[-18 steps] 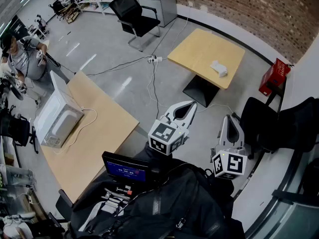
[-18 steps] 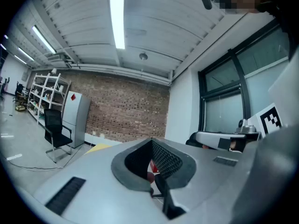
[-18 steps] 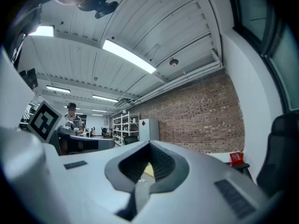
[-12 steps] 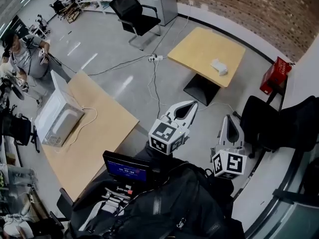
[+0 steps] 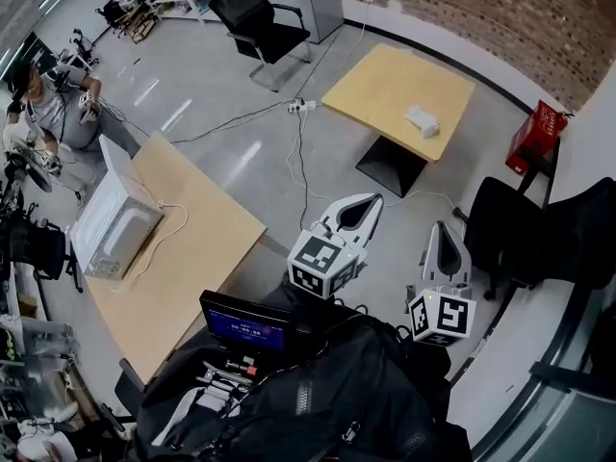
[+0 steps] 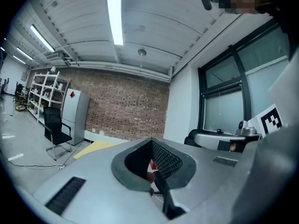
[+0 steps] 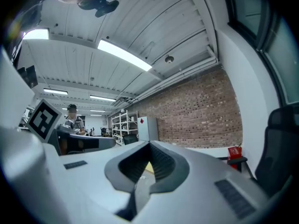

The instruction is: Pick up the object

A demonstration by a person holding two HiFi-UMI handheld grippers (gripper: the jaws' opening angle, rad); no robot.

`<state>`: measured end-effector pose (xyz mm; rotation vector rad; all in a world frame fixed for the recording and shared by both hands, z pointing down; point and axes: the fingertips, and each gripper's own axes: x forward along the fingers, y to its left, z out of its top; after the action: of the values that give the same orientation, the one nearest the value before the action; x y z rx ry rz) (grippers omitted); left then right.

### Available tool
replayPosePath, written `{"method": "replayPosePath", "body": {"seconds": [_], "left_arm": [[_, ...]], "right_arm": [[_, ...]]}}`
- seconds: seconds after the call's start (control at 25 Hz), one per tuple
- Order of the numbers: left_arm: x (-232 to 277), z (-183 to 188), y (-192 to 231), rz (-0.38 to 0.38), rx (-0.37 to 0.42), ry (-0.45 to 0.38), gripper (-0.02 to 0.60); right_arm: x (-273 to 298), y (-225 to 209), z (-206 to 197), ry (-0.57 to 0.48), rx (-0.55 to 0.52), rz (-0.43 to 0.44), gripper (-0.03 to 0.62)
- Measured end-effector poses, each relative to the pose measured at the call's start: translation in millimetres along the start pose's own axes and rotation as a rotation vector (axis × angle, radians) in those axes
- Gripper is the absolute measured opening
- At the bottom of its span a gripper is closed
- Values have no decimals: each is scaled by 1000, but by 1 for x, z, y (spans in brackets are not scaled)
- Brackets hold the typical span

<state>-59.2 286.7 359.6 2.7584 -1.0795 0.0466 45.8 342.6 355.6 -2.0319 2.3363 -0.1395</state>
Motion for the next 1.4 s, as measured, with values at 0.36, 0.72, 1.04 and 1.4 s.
{"method": "replayPosePath", "body": {"seconds": [0.36, 0.72, 1.04, 1.4], "left_arm": [[11, -10, -8, 8, 17, 13, 0], [21, -13, 8, 35, 35, 20, 0], [63, -10, 33, 5, 13, 6, 0], [130, -1, 91, -13, -11, 30, 0]], "right_arm": [[2, -9, -7, -1, 27, 37, 2], [17, -4, -19, 46, 7, 54, 2], [56, -17, -19, 57, -35, 40, 2], [143, -33, -16, 80, -36, 48, 2]]}}
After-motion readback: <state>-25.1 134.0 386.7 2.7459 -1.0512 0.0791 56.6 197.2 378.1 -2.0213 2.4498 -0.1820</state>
